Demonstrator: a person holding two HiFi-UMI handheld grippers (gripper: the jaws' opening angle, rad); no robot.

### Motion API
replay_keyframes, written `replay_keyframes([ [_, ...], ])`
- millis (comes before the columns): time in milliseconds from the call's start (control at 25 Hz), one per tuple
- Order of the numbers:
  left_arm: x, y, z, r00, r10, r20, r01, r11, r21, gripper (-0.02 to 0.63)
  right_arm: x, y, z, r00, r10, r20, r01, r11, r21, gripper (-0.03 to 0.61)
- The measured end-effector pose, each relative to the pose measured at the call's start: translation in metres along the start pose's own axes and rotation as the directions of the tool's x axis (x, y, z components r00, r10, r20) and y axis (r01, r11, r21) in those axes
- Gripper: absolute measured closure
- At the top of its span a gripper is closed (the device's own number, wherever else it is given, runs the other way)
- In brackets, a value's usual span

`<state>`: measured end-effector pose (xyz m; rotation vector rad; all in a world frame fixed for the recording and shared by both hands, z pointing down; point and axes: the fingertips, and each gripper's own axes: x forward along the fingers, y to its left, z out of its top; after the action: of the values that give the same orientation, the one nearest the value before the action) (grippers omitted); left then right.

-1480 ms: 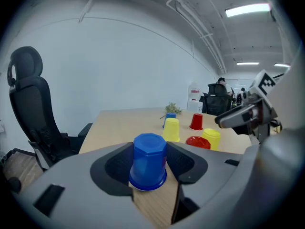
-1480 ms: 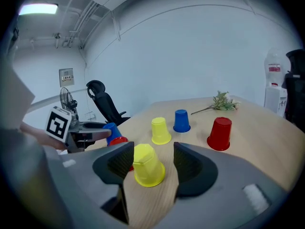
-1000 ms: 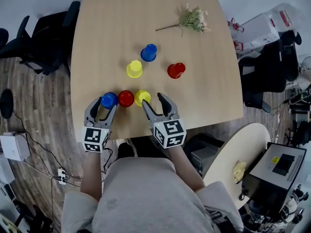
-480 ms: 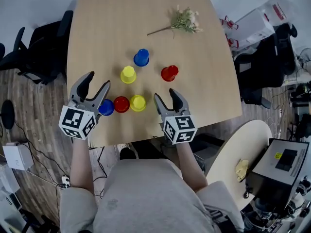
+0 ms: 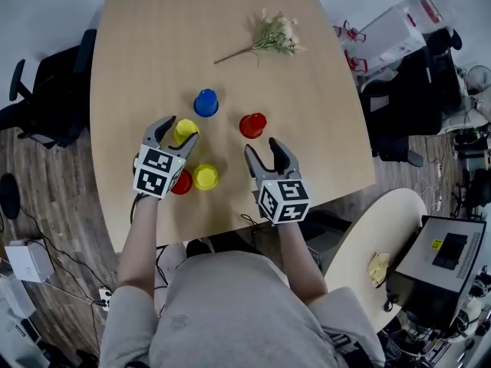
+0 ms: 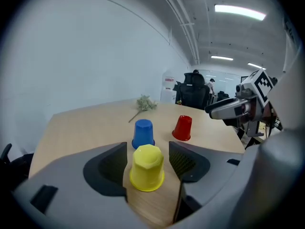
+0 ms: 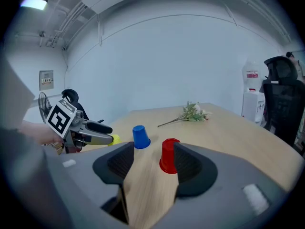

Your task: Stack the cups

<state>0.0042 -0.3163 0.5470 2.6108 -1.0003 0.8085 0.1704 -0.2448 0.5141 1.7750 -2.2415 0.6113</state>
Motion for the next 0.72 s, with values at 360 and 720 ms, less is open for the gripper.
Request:
replay_keyframes([
  [360, 0.022, -0.001, -0.024, 0.99, 0.008, -0.139, -0.007, 1.0, 0.012, 0.377, 0.037, -0.017, -0.01, 0.998, 0.012, -0.062, -0.012, 1.0, -0.002, 0.318],
  [720, 0.007, 0.006, -0.001, 0.996, 0.036, -0.078, -0.037, 0.999, -0.009, 0.38, 0.076, -0.046, -0.03, 0.989, -0.071, -0.133, 0.071, 0.997, -0.007, 0.316],
])
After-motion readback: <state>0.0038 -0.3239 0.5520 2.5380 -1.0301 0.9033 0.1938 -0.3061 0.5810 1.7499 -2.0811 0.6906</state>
